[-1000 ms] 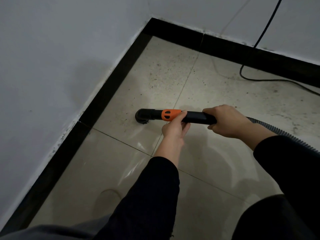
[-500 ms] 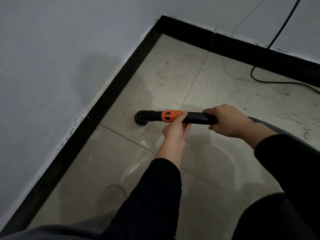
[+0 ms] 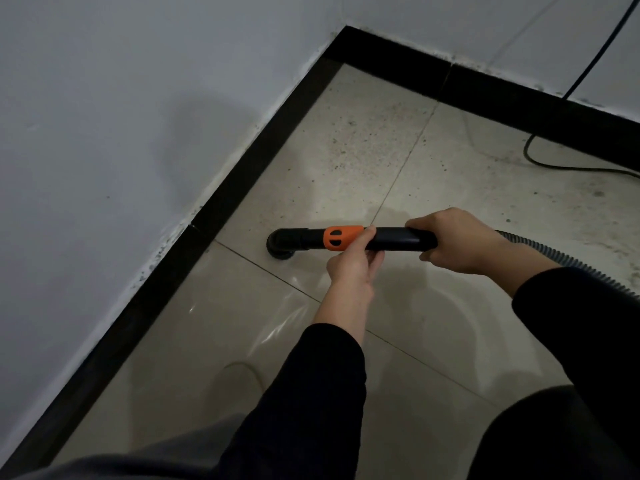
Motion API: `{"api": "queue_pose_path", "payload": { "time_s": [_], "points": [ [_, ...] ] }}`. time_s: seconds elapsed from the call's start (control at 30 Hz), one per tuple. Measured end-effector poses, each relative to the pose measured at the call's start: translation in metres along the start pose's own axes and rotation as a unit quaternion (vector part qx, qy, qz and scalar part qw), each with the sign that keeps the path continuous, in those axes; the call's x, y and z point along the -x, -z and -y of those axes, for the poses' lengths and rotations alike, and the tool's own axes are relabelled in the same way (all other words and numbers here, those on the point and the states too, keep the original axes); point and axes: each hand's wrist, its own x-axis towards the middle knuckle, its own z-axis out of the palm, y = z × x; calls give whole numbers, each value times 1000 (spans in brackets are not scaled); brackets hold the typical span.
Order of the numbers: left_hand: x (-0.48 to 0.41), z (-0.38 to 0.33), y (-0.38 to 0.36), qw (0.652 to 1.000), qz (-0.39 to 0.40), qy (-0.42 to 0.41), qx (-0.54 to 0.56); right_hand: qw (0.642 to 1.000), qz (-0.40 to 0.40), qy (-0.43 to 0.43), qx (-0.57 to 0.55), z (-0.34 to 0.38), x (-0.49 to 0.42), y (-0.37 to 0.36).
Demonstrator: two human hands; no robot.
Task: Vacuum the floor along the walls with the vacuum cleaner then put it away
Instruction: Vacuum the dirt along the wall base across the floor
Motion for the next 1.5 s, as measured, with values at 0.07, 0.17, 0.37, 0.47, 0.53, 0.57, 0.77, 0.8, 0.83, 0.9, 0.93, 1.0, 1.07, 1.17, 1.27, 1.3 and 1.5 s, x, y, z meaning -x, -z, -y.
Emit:
{"api": "queue_pose_path", "payload": {
  "time_s": [0.07,0.17,0.37,0.47,0.53,0.57,0.77,0.8,0.83,0.9,0.93,1.0,1.07,1.17,1.27,1.3,1.5],
  "points": [
    [0,-2,3,1000,-2,0,6,1000,1,6,4,3,-3,0],
    [0,-5,7,1000,-3,0,11,1000,4,16,4,7,-6,0],
    [-2,-13,17,1000,-11,-2,17,999,9,33,7,17,-13,-2],
    [-4,-19,21,1000,-8,-4,22,999,12,43,14,23,-18,-2],
    [-6,-21,22,1000,-10,-5,24,999,10,43,18,27,-20,-2],
    [-6,-23,23,1000,-10,-5,23,999,7,42,22,28,-21,-2],
    [-9,-21,19,1000,4,-2,20,999,0,21,44,26,-16,-2],
    [-9,-20,18,1000,7,-2,19,999,-1,16,46,25,-15,-2],
    [-9,-20,16,1000,10,-2,18,999,-1,11,47,24,-14,-1],
    [-10,-19,13,1000,19,-1,13,999,-6,2,51,22,-11,0],
    [-10,-19,12,1000,24,-1,10,998,-9,-1,56,21,-10,1],
    [-12,-18,10,999,33,0,4,998,-12,-9,62,20,-8,1],
    [-13,-17,8,999,42,3,-2,998,-14,-16,63,19,-6,2],
    [-14,-17,4,999,51,2,-4,998,-19,-26,62,18,-3,3],
    [-17,-16,0,998,60,2,-8,997,-29,-36,66,15,-1,4],
    [-18,-16,-1,998,63,3,-12,996,-31,-39,67,13,0,5],
    [-23,-12,-14,996,79,5,-29,996,-43,-62,52,3,5,5]
  ]
}}
